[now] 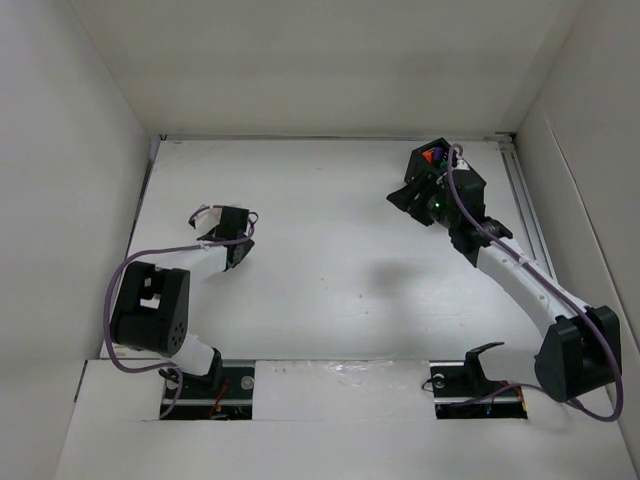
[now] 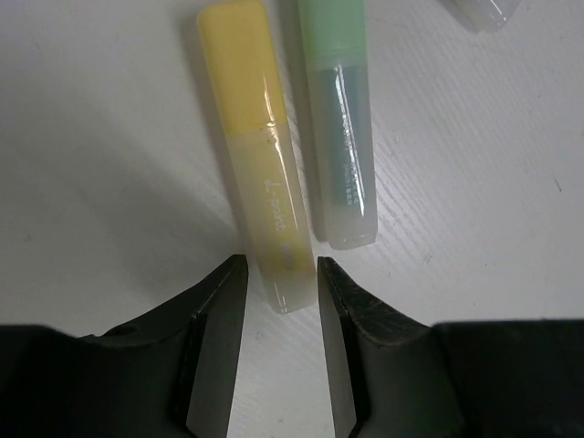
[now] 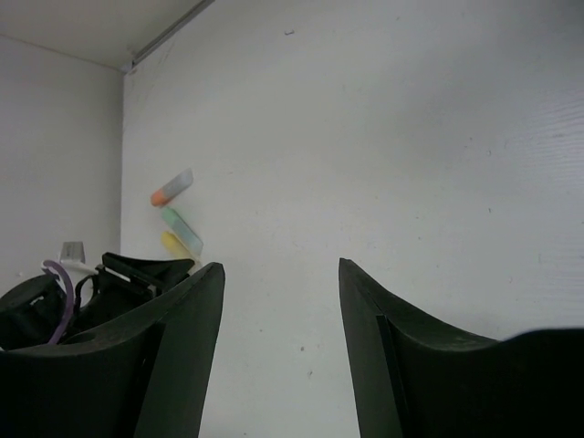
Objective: Sort the stationery into containers
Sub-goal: Pick up the pen from the center of the board, then place the pen in the storage box, then pick up the pen from the center of the board, then place the pen in the storage box.
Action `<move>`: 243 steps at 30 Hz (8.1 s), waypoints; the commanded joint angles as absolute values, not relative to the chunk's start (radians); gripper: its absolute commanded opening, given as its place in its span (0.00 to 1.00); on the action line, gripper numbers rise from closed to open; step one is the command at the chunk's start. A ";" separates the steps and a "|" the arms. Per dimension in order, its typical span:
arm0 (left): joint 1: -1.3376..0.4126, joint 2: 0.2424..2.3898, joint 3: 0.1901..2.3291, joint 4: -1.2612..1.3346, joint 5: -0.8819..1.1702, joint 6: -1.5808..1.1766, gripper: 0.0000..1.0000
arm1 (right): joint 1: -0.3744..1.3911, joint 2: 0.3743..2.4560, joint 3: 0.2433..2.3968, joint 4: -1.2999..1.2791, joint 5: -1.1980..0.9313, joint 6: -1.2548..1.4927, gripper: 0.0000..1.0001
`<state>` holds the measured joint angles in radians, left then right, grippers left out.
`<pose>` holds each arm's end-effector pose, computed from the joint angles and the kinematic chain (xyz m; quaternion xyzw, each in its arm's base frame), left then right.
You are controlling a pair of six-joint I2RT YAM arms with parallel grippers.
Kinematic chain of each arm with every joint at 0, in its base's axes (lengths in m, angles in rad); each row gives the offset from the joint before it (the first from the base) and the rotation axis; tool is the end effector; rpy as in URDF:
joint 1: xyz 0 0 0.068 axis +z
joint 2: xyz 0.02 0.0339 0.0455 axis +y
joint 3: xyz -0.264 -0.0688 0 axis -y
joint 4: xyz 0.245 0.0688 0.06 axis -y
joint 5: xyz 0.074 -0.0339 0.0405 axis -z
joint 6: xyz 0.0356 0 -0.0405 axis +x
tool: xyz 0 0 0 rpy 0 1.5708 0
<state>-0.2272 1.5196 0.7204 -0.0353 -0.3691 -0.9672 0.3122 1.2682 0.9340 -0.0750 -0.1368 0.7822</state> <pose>0.2877 -0.0533 0.1639 -0.3932 0.8312 -0.0574 0.3888 0.2771 0.0945 0.2983 0.1577 0.8199 0.3336 0.4377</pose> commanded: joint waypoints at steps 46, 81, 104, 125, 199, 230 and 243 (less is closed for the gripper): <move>-0.505 1.150 0.520 0.548 0.288 -0.541 0.00 | 0.575 1.672 1.187 0.087 -0.434 0.765 0.84; -0.505 1.048 0.440 0.545 0.239 -0.520 0.60 | 0.039 1.494 1.230 -0.081 0.287 0.936 0.00; -0.505 1.049 0.483 0.370 0.022 -0.558 0.53 | 0.098 1.753 1.456 -0.219 0.833 0.753 0.00; -0.454 1.161 0.610 -0.008 -0.650 -0.836 0.62 | 0.225 1.407 1.166 -0.043 0.356 0.848 0.24; -0.372 1.344 0.712 0.050 -0.315 -0.778 0.00 | 0.271 1.528 1.068 0.084 -0.412 0.787 0.68; -0.569 1.485 0.678 0.661 0.478 -0.477 0.00 | 0.451 1.749 1.183 0.071 -0.526 0.706 0.83; -0.600 1.447 0.660 0.670 0.335 -0.486 0.08 | 0.471 1.740 1.183 0.061 -0.497 0.724 0.12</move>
<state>-0.5987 1.4895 0.6731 0.6071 0.3851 -0.4938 0.4599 1.7622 1.1561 0.0444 -0.5304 0.7376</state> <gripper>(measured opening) 0.149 0.343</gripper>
